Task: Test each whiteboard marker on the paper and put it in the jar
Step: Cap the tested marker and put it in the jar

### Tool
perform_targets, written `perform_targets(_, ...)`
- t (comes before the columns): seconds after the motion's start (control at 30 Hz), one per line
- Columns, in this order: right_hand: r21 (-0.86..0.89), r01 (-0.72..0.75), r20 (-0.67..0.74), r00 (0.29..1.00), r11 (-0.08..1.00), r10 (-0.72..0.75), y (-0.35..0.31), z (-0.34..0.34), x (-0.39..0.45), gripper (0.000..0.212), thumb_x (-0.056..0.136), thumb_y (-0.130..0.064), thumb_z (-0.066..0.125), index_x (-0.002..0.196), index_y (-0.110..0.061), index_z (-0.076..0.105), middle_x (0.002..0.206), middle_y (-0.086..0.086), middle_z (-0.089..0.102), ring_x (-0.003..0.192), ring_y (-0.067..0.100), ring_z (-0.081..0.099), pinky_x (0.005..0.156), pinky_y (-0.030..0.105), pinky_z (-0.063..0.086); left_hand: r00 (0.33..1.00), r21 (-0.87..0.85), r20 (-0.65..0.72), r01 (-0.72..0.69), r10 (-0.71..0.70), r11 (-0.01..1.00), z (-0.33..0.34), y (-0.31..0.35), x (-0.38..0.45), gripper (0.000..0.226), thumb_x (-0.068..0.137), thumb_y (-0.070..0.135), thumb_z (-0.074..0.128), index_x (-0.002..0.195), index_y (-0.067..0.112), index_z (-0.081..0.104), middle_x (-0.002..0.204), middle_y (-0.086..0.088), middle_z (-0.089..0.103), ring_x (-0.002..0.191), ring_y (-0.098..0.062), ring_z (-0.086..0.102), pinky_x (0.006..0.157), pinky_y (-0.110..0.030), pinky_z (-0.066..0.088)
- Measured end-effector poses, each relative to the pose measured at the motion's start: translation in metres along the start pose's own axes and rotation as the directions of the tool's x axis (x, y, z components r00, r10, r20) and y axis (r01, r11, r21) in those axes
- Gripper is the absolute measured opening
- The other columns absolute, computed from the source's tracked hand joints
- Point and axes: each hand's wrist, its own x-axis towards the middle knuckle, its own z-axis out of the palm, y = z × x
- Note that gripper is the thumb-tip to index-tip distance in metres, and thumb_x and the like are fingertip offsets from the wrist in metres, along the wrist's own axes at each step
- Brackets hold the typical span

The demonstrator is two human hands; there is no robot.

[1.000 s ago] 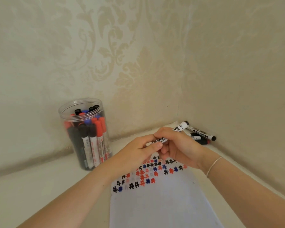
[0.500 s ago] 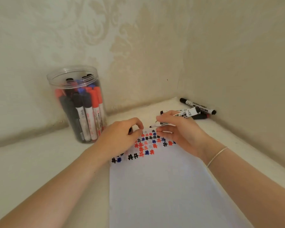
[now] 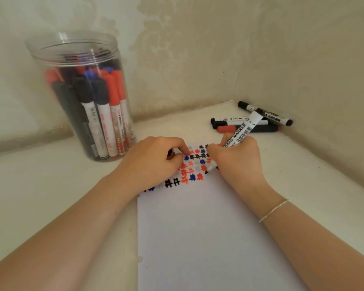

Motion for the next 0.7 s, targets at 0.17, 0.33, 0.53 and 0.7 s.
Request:
perform_targets(0.17, -0.047, 0.053, 0.010, 0.999, 0.997, -0.053, -0.0001, 0.0006, -0.0018, 0.022, 0.074, -0.003, 0.057, 0.066, -0.011, 0.039, 0.058, 0.008, 0.039, 0.051, 0.015, 0.028, 0.038, 0.018, 0.024, 1.000, 0.003, 0.001, -0.007, 0.007, 1.000, -0.0002, -0.0001, -0.0001, 0.024, 0.091, 0.023, 0.050, 0.098, 0.039, 0.066, 0.043, 0.007, 0.048, 0.040, -0.007, 0.043, 0.043, -0.024, 0.032)
perform_targets(0.33, -0.061, 0.088, -0.007, 0.996, 0.994, -0.088, 0.0020, 0.0001, -0.0018, 0.021, 0.075, -0.003, 0.055, 0.066, -0.010, 0.038, 0.055, 0.005, 0.035, 0.051, 0.014, 0.027, 0.041, 0.021, 0.024, 1.000, -0.008, -0.002, -0.004, 0.004, 1.000, -0.0005, 0.0005, -0.0015, 0.024, 0.091, 0.022, 0.051, 0.098, 0.039, 0.066, 0.041, 0.007, 0.046, 0.039, -0.008, 0.042, 0.041, -0.023, 0.030)
perform_targets(0.53, -0.017, 0.058, 0.054, 0.997, 0.998, -0.057, 0.0002, -0.0008, -0.0032, 0.015, 0.074, -0.001, 0.058, 0.069, -0.011, 0.048, 0.056, 0.009, 0.038, 0.052, 0.016, 0.031, 0.042, 0.022, 0.027, 1.000, -0.010, 0.001, -0.001, 0.001, 1.000, -0.0002, 0.0007, -0.0015, 0.024, 0.090, 0.022, 0.050, 0.097, 0.039, 0.066, 0.043, 0.006, 0.048, 0.040, -0.008, 0.042, 0.042, -0.024, 0.031)
perform_targets(0.7, -0.055, 0.110, 0.018, 0.994, 0.992, -0.109, 0.0008, 0.0006, -0.0037, 0.027, 0.076, 0.000, 0.054, 0.063, -0.010, 0.032, 0.051, 0.003, 0.032, 0.044, 0.008, 0.024, 0.038, 0.016, 0.022, 1.000, -0.009, 0.006, 0.003, -0.003, 1.000, 0.0001, 0.0002, -0.0008, 0.025, 0.091, 0.022, 0.050, 0.097, 0.041, 0.065, 0.042, 0.007, 0.046, 0.040, -0.008, 0.042, 0.042, -0.023, 0.030)
